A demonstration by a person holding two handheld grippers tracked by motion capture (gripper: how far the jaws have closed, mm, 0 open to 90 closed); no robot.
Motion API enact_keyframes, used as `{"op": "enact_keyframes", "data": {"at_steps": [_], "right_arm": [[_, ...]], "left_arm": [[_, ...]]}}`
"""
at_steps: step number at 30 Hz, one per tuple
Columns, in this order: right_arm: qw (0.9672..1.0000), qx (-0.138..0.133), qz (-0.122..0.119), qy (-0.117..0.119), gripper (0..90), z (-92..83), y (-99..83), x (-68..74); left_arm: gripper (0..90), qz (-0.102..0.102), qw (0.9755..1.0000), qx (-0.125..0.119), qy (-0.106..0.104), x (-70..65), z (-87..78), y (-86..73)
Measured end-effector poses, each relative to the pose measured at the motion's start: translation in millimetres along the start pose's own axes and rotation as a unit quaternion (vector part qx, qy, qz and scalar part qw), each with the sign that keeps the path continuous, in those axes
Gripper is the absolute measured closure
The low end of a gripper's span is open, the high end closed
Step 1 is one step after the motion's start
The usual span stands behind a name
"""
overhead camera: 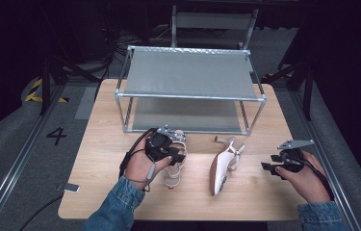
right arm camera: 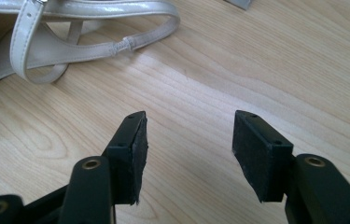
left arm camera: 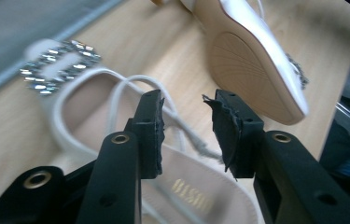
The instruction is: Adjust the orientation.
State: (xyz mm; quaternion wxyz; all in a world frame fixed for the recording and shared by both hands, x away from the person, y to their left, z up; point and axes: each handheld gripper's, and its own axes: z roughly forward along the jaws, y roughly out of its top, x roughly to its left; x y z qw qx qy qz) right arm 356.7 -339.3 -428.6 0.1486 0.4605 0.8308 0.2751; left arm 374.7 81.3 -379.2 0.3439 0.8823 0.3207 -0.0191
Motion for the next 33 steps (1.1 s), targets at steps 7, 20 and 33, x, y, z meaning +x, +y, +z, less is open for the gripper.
{"op": "enact_keyframes", "data": {"at_steps": [7, 20, 33], "right_arm": [[0.9999, -0.001, 0.009, -0.007, 45.3, -4.8, -8.0, -2.3], [0.9996, 0.005, 0.020, -0.016, 44.5, -10.2, -22.1, -4.1], [0.9997, 0.011, 0.017, -0.014, 44.0, -6.7, -21.7, -0.8]], "left_arm": [[63.7, -0.017, 0.9993, 0.030, 0.011, 4.1, 20.3, 4.9], [65.2, -0.033, 0.9973, 0.053, 0.037, 15.1, 52.3, 6.8], [58.1, -0.009, 0.9964, 0.056, 0.063, 6.6, 61.9, 9.0]]}}
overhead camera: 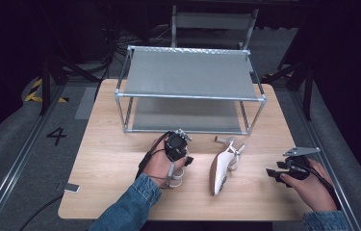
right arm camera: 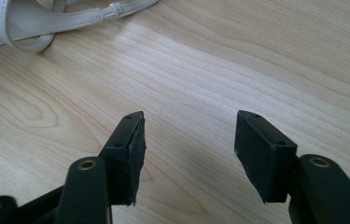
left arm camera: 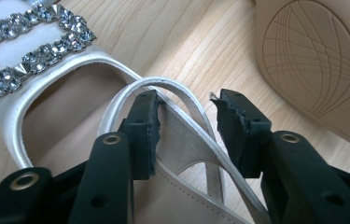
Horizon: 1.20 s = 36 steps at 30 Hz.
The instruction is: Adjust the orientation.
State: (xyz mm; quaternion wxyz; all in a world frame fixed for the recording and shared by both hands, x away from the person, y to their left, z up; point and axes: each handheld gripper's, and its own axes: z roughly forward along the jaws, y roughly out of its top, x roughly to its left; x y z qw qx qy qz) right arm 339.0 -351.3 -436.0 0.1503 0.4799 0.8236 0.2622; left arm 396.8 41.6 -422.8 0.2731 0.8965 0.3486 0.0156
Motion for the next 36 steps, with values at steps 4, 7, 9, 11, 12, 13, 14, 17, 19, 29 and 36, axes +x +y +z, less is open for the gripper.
{"op": "enact_keyframes", "data": {"at_steps": [4, 7, 9, 11, 12, 13, 14, 17, 19, 29, 36], "right_arm": [[1.0000, 0.000, 0.000, -0.001, 43.8, 0.2, 0.4, 0.0], [1.0000, 0.000, 0.000, -0.001, 43.3, 1.1, 0.3, 0.2], [1.0000, 0.000, -0.002, -0.001, 42.6, 1.7, 0.4, 0.5], [1.0000, 0.000, -0.002, 0.000, 42.5, 1.9, 0.4, 0.8], [1.0000, 0.000, -0.002, 0.000, 42.4, 1.9, 0.4, 0.9], [1.0000, 0.000, -0.002, 0.000, 42.4, 1.7, 0.4, 0.9], [1.0000, 0.000, -0.002, -0.001, 42.4, 1.5, 0.3, 0.8], [1.0000, -0.001, -0.003, -0.002, 42.4, 1.3, 0.2, 0.3], [1.0000, 0.000, -0.003, -0.001, 42.4, 1.2, 0.4, 0.5], [1.0000, -0.005, -0.005, 0.000, 42.4, 0.9, 3.4, -0.3], [1.0000, -0.007, -0.003, 0.000, 42.3, -0.4, 4.1, -4.4]], "left_arm": [[51.5, -0.006, 1.0000, -0.003, 0.004, 1.1, -0.5, 0.2], [51.2, -0.013, 0.9999, 0.002, 0.008, 2.6, 3.2, -0.8], [51.0, -0.014, 0.9998, 0.011, 0.009, 2.0, 7.4, -0.6], [53.1, -0.009, 0.9996, 0.021, 0.014, 1.5, 10.0, 0.0], [55.0, -0.007, 0.9995, 0.024, 0.016, 1.7, 9.5, 0.4], [59.3, -0.009, 0.9994, 0.030, 0.015, 2.6, 7.5, 0.3], [64.6, -0.007, 0.9994, 0.030, 0.014, 4.3, 6.3, 0.0], [75.9, -0.010, 0.9995, 0.029, 0.001, 10.8, 3.3, -2.0], [79.4, -0.010, 0.9992, 0.038, -0.003, 11.4, 1.4, -2.5], [85.3, 0.035, 0.9965, 0.045, 0.060, 3.1, -19.8, -3.6], [85.4, 0.040, 0.9959, 0.008, 0.080, 7.5, -36.8, -0.3]]}}
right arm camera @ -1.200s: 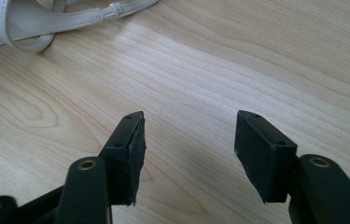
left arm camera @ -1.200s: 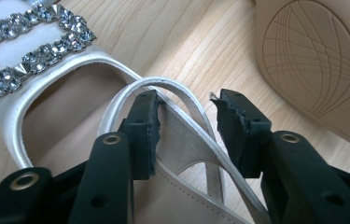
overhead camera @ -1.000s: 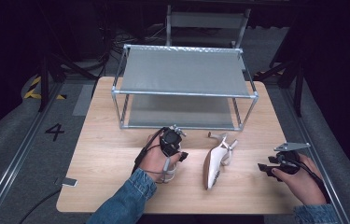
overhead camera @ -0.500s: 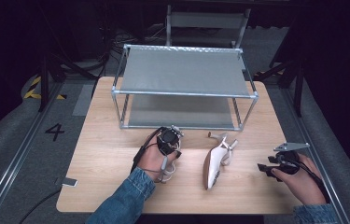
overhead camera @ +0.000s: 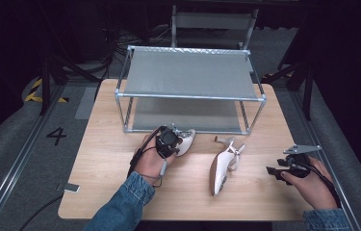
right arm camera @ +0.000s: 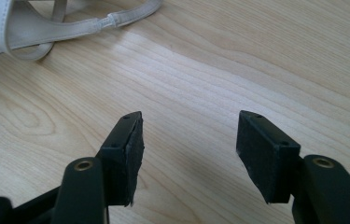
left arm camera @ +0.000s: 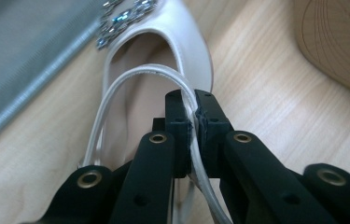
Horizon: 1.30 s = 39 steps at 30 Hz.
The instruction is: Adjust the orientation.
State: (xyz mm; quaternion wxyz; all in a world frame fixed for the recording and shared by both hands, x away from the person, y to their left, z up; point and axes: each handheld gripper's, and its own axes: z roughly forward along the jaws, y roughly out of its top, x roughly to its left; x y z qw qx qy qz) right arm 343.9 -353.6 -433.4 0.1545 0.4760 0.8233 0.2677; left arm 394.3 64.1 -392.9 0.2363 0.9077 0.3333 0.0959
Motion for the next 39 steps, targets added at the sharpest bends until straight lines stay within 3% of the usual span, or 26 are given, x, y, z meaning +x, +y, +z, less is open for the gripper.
{"op": "enact_keyframes", "data": {"at_steps": [7, 15, 21, 29, 34, 36, 39], "right_arm": [[1.0000, 0.002, 0.003, 0.000, 42.3, 1.6, -0.4, -2.7], [1.0000, 0.005, -0.001, 0.007, 42.1, 4.4, 0.0, 0.6], [1.0000, 0.006, 0.001, 0.007, 42.1, 5.4, -0.4, 1.2], [1.0000, 0.006, 0.000, 0.008, 42.1, 5.3, -1.4, 1.8], [1.0000, 0.006, 0.000, 0.007, 42.1, 5.3, -2.0, 1.7], [0.9999, 0.007, 0.001, 0.009, 42.1, 5.6, -2.0, 2.4], [0.9999, 0.007, -0.002, 0.009, 42.1, 6.0, -1.9, 2.9]], "left_arm": [[85.3, -0.007, 0.9996, -0.014, 0.024, 11.8, -0.1, 6.9], [85.3, -0.035, 0.9986, -0.026, 0.028, 35.7, 5.4, 17.5], [85.2, -0.037, 0.9975, -0.030, 0.053, 48.1, 10.2, 31.5], [85.2, -0.049, 0.9965, -0.038, 0.057, 65.1, 22.3, 43.9], [85.2, -0.045, 0.9949, -0.060, 0.067, 65.0, 26.6, 42.3], [85.2, -0.057, 0.9944, -0.068, 0.058, 64.4, 29.9, 39.2], [85.2, -0.055, 0.9944, -0.071, 0.055, 64.1, 36.6, 36.8]]}}
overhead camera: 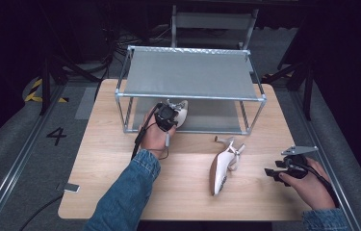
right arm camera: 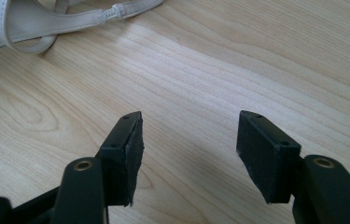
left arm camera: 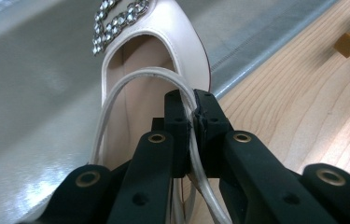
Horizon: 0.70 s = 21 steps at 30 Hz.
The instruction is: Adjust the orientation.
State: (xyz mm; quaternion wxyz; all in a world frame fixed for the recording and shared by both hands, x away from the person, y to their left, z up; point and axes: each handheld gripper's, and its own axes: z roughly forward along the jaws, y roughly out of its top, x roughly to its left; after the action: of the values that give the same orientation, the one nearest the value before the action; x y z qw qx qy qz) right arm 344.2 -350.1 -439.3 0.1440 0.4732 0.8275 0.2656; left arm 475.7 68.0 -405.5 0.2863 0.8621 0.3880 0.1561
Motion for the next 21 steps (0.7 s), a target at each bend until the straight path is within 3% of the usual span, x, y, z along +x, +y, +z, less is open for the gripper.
{"op": "enact_keyframes", "data": {"at_steps": [9, 12, 13, 14, 16, 17, 19, 20, 21], "right_arm": [[1.0000, 0.003, 0.000, 0.002, 42.0, 2.5, -0.4, 1.5], [1.0000, 0.006, 0.000, 0.004, 42.0, 3.0, -0.7, 1.8], [1.0000, 0.006, -0.004, 0.003, 41.9, 3.1, -1.0, 1.8], [1.0000, 0.006, -0.004, 0.003, 41.9, 3.1, -1.0, 1.8], [1.0000, 0.003, 0.000, 0.003, 41.9, 2.4, -1.2, 2.2], [1.0000, 0.003, 0.000, 0.003, 41.9, 1.9, -1.4, 2.2], [1.0000, 0.003, 0.000, 0.002, 41.9, 1.3, -1.5, 2.0], [1.0000, 0.003, 0.000, 0.002, 41.8, 1.3, -1.6, 2.0], [1.0000, 0.004, 0.000, 0.003, 41.7, 1.3, -1.6, 2.2]], "left_arm": [[85.2, -0.009, 0.9995, 0.003, 0.029, -2.6, 16.3, 7.7], [84.8, -0.032, 0.9992, 0.011, 0.020, -6.5, 21.3, 12.3], [79.4, -0.012, 0.9997, 0.003, 0.021, -3.8, 21.8, 13.7], [79.4, 0.038, 0.9991, -0.012, 0.018, 3.0, 20.5, 17.2], [57.7, 0.022, 0.9996, -0.014, 0.011, -0.2, 20.0, 18.7], [52.7, -0.010, 0.9997, -0.021, 0.002, -7.0, 18.7, 17.0], [43.3, -0.009, 0.9994, -0.032, 0.014, -11.0, 15.5, 15.3], [39.9, -0.022, 0.9991, -0.034, 0.012, -13.0, 13.0, 14.1], [38.3, -0.023, 0.9994, -0.025, 0.012, -12.7, 10.9, 13.6]]}}
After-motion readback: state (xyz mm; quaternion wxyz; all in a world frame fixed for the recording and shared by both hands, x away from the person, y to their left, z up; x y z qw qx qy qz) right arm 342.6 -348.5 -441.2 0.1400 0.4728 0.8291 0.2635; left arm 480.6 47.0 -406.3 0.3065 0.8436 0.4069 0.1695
